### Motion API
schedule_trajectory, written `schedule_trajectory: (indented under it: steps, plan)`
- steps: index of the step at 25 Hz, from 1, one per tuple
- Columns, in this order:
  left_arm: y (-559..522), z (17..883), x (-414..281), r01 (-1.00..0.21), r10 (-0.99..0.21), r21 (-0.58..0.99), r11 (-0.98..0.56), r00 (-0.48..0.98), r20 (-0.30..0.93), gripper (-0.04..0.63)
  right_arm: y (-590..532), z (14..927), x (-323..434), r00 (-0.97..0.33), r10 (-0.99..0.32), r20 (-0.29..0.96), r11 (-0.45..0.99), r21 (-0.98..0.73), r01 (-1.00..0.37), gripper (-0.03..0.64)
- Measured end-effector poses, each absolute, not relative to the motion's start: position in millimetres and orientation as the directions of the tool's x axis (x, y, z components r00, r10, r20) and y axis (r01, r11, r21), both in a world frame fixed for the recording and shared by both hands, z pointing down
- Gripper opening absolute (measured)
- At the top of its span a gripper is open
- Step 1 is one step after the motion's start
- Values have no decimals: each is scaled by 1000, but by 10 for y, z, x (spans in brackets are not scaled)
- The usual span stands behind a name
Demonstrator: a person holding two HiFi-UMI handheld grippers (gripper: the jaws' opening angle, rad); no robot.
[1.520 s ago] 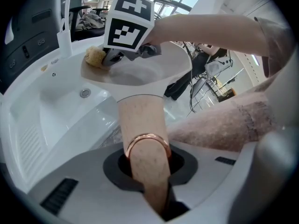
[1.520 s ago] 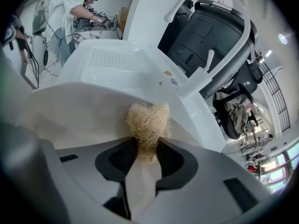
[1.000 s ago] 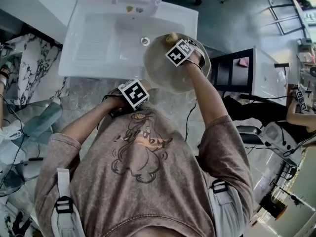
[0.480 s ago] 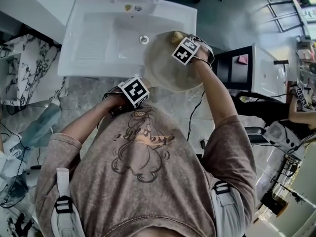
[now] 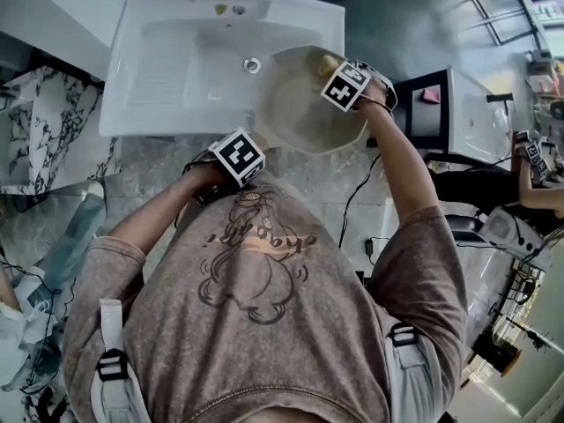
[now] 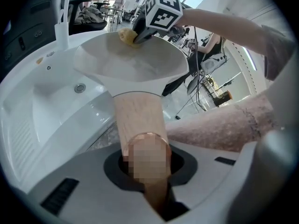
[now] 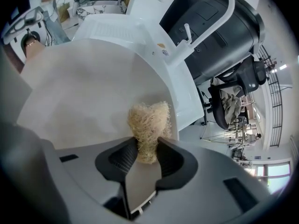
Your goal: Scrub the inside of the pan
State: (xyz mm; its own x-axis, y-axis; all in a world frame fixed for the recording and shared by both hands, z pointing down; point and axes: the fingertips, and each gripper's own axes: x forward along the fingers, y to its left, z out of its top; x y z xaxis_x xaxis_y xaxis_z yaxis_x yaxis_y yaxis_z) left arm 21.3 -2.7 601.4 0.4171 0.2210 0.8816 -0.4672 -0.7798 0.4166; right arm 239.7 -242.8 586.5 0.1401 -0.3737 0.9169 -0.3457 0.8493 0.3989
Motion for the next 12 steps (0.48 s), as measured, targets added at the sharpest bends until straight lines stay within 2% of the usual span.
schedule_trajectory:
  steps: [12]
  plan:
    - [40,6031,223,-473,244,439,-764,418,875,71,-2067,5750,2606,179,-250,952,896,297,-331,141]
